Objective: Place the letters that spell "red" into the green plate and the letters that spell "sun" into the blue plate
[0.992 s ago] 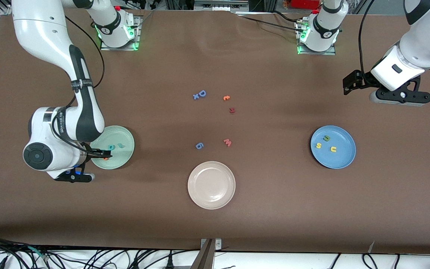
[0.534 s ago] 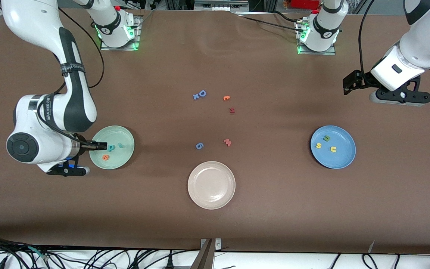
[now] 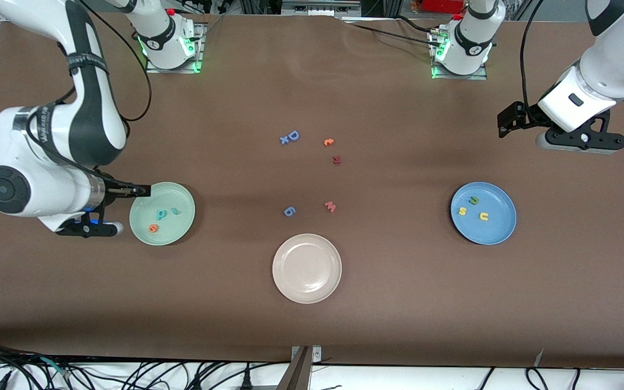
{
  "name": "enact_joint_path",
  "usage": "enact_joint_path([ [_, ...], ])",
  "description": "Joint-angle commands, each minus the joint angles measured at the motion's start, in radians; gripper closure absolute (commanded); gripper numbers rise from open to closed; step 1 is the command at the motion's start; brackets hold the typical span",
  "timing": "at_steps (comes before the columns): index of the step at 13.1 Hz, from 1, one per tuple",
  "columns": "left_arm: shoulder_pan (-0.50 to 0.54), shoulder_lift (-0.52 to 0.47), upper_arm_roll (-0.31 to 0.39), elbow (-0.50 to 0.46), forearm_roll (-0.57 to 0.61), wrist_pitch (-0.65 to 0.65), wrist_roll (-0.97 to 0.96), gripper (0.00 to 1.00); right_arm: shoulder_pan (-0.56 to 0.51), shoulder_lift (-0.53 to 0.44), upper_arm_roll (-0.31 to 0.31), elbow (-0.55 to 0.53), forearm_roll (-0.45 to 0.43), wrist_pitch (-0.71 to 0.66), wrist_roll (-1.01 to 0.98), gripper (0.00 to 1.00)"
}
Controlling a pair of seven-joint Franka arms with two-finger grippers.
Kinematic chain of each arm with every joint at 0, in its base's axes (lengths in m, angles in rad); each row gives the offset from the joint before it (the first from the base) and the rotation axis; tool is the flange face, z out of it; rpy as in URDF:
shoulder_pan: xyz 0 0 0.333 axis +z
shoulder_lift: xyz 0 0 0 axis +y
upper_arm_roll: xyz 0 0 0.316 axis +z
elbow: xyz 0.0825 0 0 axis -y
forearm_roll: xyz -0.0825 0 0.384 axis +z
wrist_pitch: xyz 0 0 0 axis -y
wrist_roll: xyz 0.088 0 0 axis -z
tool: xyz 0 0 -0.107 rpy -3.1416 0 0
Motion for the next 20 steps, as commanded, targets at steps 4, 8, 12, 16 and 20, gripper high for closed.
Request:
enact_joint_path([
  [4,-0.008,0.008,0.009,0.021,-0.014,-0.011,0.020,0.00,-0.181,-0.344,0.150,-0.360,-0.008,0.106,-0.005,0.00],
  [8,-0.008,0.009,0.008,0.021,-0.014,-0.011,0.020,0.00,-0.195,-0.455,0.152,-0.388,-0.011,0.054,-0.011,0.00],
  [12,-0.010,0.009,0.008,0.021,-0.014,-0.011,0.016,0.00,-0.226,-0.503,0.158,-0.362,-0.070,-0.027,-0.022,0.00],
  [16,-0.010,0.009,0.008,0.021,-0.014,-0.011,0.016,0.00,-0.280,-0.512,0.214,-0.295,-0.111,-0.121,-0.030,0.00],
  [20,-0.010,0.009,0.006,0.021,-0.014,-0.011,0.014,0.00,-0.298,-0.517,0.214,-0.252,-0.093,-0.141,-0.051,0.00],
])
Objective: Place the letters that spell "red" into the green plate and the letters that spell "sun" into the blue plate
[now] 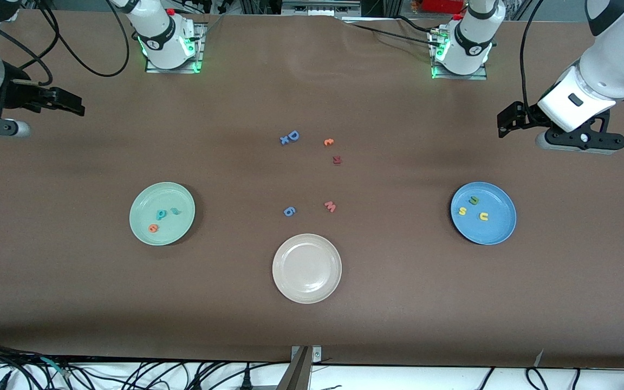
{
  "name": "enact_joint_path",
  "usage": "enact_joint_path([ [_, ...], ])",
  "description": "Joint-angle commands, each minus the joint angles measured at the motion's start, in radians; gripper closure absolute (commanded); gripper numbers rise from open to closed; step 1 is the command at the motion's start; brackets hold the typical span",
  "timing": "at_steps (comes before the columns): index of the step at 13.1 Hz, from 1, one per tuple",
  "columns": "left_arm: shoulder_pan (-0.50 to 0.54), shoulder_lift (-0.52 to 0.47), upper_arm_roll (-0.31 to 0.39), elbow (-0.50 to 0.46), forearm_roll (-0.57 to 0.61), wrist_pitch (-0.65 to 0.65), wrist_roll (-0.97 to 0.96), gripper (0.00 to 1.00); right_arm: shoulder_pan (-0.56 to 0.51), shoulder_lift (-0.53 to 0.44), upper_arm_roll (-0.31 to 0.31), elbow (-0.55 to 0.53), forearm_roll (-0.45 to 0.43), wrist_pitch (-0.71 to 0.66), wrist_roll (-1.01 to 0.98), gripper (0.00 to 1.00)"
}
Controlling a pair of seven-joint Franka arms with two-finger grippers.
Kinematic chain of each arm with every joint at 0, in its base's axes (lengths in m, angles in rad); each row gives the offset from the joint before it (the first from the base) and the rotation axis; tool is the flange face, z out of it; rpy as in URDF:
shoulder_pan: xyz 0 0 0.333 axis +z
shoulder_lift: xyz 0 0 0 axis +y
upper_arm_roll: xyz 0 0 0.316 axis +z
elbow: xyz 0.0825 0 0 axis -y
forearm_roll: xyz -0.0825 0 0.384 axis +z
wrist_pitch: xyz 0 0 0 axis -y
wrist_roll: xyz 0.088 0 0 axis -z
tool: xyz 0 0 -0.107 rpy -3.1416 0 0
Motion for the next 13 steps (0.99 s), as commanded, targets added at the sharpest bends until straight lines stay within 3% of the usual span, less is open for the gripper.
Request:
enact_joint_path([
  [1,-0.009,0.009,0.007,0.020,-0.014,-0.011,0.014,0.00,-0.019,-0.008,0.015,0.031,0.003,-0.018,-0.017,0.00],
  [13,-0.009,0.011,0.007,0.020,-0.012,-0.011,0.016,0.00,0.001,0.000,0.009,0.031,-0.009,0.099,-0.017,0.00],
])
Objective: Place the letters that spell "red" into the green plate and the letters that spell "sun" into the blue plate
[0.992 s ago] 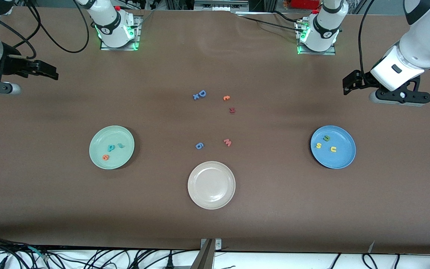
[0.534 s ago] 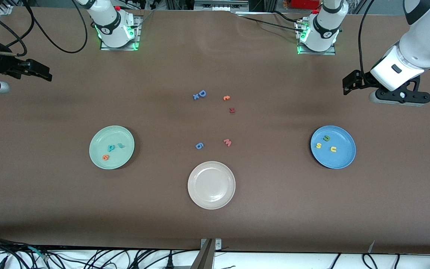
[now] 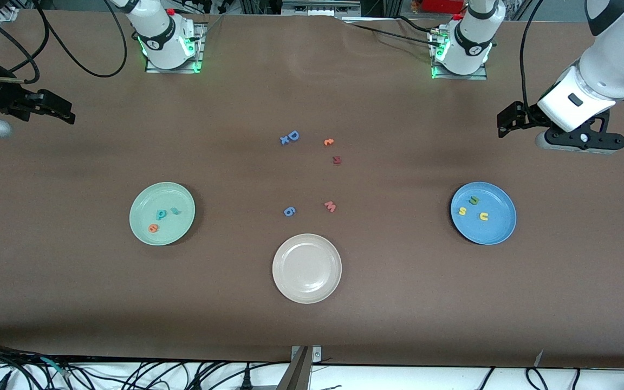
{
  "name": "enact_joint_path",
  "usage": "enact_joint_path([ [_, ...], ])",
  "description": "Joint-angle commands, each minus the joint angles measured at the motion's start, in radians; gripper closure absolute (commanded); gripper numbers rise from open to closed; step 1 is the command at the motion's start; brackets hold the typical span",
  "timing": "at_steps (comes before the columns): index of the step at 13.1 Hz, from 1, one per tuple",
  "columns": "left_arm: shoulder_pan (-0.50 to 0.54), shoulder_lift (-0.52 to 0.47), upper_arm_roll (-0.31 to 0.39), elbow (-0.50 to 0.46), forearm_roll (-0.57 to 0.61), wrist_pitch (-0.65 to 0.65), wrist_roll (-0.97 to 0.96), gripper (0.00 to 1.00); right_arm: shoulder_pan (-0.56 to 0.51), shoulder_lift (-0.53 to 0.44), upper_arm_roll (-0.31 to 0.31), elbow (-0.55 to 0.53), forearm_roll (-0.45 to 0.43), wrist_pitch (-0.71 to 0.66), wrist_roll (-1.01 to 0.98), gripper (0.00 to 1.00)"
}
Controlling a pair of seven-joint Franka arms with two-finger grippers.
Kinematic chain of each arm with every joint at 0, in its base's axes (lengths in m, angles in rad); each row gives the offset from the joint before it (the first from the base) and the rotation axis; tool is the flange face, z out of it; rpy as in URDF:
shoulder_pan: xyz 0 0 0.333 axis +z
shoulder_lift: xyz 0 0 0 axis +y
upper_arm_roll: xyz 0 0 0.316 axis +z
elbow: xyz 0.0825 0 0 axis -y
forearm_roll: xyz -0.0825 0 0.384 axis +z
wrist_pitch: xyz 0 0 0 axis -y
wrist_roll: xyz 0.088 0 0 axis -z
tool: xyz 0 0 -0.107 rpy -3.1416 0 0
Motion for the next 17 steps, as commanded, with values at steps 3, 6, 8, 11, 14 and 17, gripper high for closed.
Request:
enact_joint_path([
  [3,-0.009,0.011,0.007,0.020,-0.012,-0.011,0.017,0.00,-0.001,0.004,0.004,0.007,-0.018,0.008,-0.019,0.00],
  [6,-0.009,0.011,0.005,0.020,-0.011,-0.009,0.020,0.00,-0.006,0.017,0.004,0.008,-0.031,0.008,-0.045,0.00],
  [8,-0.010,0.012,0.005,0.020,-0.008,-0.009,0.020,0.00,-0.006,0.026,0.004,0.008,-0.028,0.008,-0.045,0.00],
  [11,-0.012,0.012,0.008,0.025,-0.009,-0.009,0.023,0.00,-0.006,0.027,0.004,0.008,-0.018,0.009,-0.045,0.00],
  [14,-0.010,0.038,0.008,0.060,-0.011,-0.011,0.020,0.00,-0.007,0.027,0.004,0.008,-0.018,0.004,-0.045,0.00],
  [17,-0.013,0.040,0.008,0.060,-0.011,-0.011,0.020,0.00,-0.007,0.029,0.002,0.008,-0.018,0.008,-0.045,0.00],
])
